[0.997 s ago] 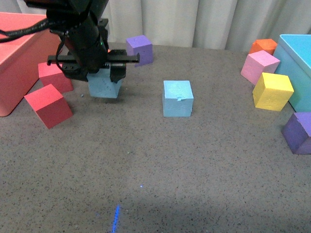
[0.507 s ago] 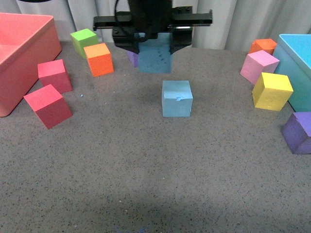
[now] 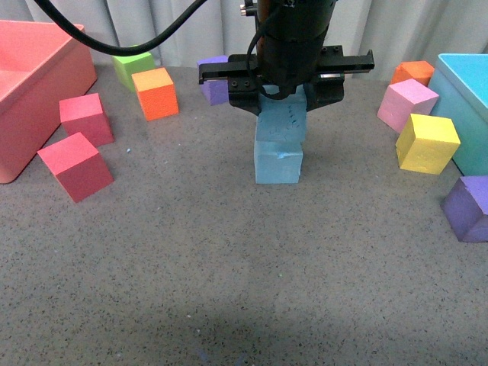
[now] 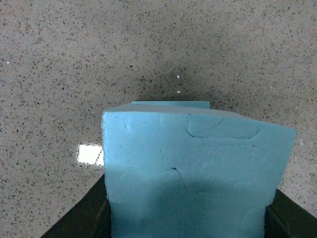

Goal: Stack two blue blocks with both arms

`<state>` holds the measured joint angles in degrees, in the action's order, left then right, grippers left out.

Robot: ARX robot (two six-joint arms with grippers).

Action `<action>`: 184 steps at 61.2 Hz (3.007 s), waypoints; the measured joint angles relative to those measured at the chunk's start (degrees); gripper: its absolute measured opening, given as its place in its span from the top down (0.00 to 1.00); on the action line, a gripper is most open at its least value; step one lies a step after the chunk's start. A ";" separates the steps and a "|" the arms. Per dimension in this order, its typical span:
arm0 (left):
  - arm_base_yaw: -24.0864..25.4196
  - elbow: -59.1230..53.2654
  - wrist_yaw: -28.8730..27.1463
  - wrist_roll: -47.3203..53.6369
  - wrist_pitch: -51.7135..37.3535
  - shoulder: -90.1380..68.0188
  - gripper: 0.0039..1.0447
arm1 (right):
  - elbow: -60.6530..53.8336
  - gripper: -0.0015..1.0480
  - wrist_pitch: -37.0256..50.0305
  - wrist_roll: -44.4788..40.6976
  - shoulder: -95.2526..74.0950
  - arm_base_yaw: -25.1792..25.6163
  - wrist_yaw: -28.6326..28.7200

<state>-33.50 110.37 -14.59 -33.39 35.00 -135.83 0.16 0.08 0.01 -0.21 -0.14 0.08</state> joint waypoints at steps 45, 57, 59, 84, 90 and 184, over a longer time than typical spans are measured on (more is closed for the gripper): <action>-0.37 3.67 1.29 -1.88 0.55 -4.42 0.39 | 0.00 0.09 0.00 0.00 0.00 0.00 0.00; -0.44 3.39 1.27 -1.55 0.37 -4.13 0.10 | 0.00 0.09 0.00 0.00 0.00 0.00 0.00; -0.48 2.93 1.33 -1.33 0.35 -3.74 0.05 | 0.00 0.09 0.00 0.00 0.00 0.00 0.00; -0.52 -6.25 8.20 -1.46 -4.72 7.23 0.06 | 0.00 0.09 0.00 0.00 0.00 0.00 -0.02; -0.59 -19.08 -6.93 8.17 -27.43 12.24 0.19 | 0.00 0.09 0.00 0.00 0.00 0.00 0.02; 33.33 -109.22 14.43 32.98 -71.93 97.88 0.97 | 0.00 0.09 -0.04 0.00 0.00 0.00 0.00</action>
<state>-0.16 1.15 -0.16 -0.40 -36.93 -37.95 0.16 0.03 0.01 -0.21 -0.14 0.08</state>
